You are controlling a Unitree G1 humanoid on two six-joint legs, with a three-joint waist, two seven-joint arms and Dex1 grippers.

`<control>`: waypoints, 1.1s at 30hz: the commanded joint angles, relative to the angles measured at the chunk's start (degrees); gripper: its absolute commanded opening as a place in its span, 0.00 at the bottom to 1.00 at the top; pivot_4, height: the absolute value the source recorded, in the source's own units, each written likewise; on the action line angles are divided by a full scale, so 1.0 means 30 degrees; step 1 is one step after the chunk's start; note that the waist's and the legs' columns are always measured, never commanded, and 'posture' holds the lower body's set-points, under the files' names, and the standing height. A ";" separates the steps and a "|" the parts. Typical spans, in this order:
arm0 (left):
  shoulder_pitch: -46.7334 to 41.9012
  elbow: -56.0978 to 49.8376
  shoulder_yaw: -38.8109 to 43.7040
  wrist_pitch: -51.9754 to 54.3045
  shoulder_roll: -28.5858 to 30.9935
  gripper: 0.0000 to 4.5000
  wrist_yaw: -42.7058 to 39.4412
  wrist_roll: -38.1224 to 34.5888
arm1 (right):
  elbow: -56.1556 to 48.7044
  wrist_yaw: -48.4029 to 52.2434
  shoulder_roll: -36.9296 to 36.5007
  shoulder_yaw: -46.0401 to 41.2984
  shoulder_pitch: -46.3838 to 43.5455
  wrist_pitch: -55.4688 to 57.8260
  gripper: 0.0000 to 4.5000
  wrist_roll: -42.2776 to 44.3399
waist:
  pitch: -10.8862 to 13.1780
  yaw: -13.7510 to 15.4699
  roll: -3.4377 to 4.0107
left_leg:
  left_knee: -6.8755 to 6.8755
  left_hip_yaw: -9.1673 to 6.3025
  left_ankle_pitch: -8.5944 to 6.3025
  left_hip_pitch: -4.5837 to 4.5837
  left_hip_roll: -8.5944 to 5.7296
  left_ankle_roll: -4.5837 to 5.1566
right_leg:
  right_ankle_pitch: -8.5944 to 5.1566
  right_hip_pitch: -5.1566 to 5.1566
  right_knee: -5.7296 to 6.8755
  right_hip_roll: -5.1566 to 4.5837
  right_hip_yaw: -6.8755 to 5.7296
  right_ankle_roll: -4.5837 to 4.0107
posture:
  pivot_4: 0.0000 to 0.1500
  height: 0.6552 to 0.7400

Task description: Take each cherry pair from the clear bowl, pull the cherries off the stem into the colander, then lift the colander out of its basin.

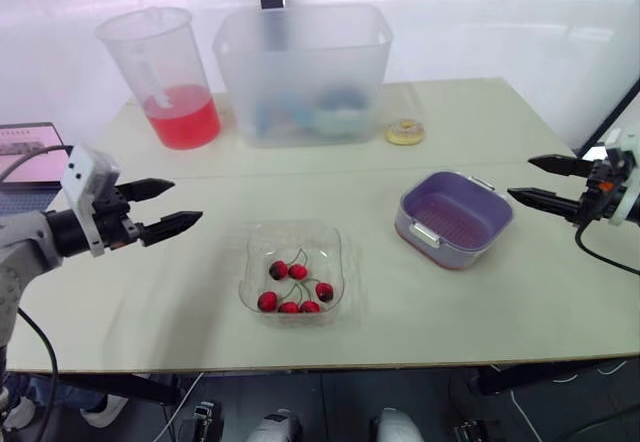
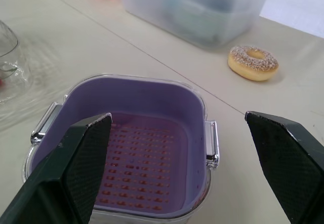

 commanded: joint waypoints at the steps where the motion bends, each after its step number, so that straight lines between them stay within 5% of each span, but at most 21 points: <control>1: -0.0501 -0.0086 0.0087 -0.0101 0.0250 1.00 -0.0145 -0.0230 | -0.1532 -0.0520 -0.0013 -0.0572 -0.0052 0.0639 1.00 0.0579 | 0.0000 -0.0014 0.0000 | 0.0000 0.0003 0.0000 0.0000 0.0000 0.0000 | 0.0000 -0.0002 0.0000 0.0000 0.0004 0.0001 | 1.00 1.00; 8: -0.0939 0.0836 -0.0711 -0.1840 0.0278 1.00 0.0242 0.1621 | -0.2993 -0.2443 0.0403 -0.0174 -0.0590 0.3913 1.00 0.0961 | 0.0000 -0.0007 -0.0001 | -0.0005 0.0013 0.0000 0.0000 0.0008 0.0000 | 0.0001 -0.0011 0.0004 0.0007 0.0010 0.0000 | 1.00 1.00; 16: 0.1081 -0.0653 -0.0007 -0.1832 0.0137 1.00 -0.1885 0.0227 | -0.8735 -0.3238 0.1179 0.1997 -0.0566 0.6661 1.00 0.1168 | -0.0001 -0.0048 -0.0004 | -0.0057 0.0104 0.0000 -0.0011 0.0031 0.0001 | 0.0002 -0.0106 0.0028 0.0013 0.0110 0.0000 | 1.00 1.00; 23: 0.4555 -0.3358 0.1561 -0.1526 -0.0344 1.00 -0.2130 -0.1097 | -1.3476 -0.2393 0.2993 0.8337 -0.5030 0.9468 1.00 0.0253 | 0.0003 -0.0242 -0.0017 | -0.0184 0.0297 0.0001 -0.0010 0.0077 0.0002 | 0.0003 -0.0308 0.0078 0.0049 0.0330 0.0003 | 1.00 1.00; 33: 0.7789 -0.5366 0.2723 -0.2055 -0.1565 1.00 -0.1064 -0.1162 | -1.2501 -0.2275 0.8107 1.6171 -1.0523 0.8685 1.00 -0.4773 | -0.0037 -0.0024 -0.0126 | -0.0171 0.0290 0.0002 -0.0014 0.0063 -0.0001 | 0.0007 -0.0342 0.0118 0.0045 0.0371 -0.0002 | 1.00 1.00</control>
